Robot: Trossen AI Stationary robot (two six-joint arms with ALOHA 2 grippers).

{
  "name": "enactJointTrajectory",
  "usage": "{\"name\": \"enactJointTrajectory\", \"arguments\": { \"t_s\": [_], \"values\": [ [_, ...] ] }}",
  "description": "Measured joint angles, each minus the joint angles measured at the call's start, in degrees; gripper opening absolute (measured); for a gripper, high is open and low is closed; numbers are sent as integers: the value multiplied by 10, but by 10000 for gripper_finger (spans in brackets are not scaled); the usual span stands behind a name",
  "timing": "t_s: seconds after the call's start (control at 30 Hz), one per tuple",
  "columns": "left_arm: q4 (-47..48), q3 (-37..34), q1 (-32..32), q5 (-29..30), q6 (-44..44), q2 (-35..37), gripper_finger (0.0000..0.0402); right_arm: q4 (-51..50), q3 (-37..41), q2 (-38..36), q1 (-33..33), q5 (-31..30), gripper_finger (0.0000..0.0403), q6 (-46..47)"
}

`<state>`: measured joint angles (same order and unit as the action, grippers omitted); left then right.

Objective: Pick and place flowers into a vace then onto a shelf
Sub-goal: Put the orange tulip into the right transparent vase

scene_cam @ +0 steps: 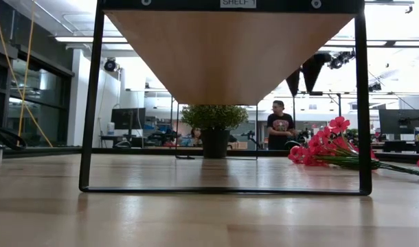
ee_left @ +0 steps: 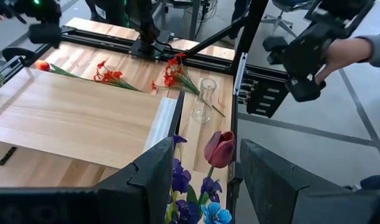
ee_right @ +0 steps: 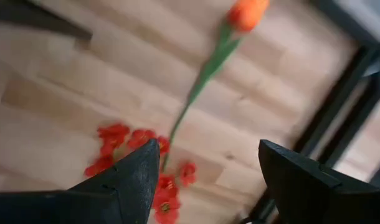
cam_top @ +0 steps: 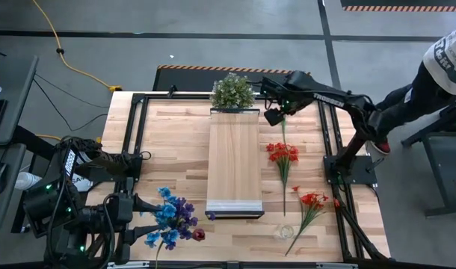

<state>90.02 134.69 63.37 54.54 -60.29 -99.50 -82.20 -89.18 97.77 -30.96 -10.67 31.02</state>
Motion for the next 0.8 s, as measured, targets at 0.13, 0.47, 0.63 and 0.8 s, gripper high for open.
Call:
{"name": "enactJointTrajectory", "arguments": {
  "t_s": [0.13,0.47,0.63,0.8],
  "values": [
    [0,0,0,-1,0,0,216,55,81,-10,-7,52,261,0],
    [0,0,0,4,16,0,216,195,209,-34,-12,97,261,21],
    [0,0,0,5,16,0,216,258,229,-34,-33,121,261,37],
    [0,0,0,5,15,0,216,270,231,-34,-60,106,261,45]
  ]
}}
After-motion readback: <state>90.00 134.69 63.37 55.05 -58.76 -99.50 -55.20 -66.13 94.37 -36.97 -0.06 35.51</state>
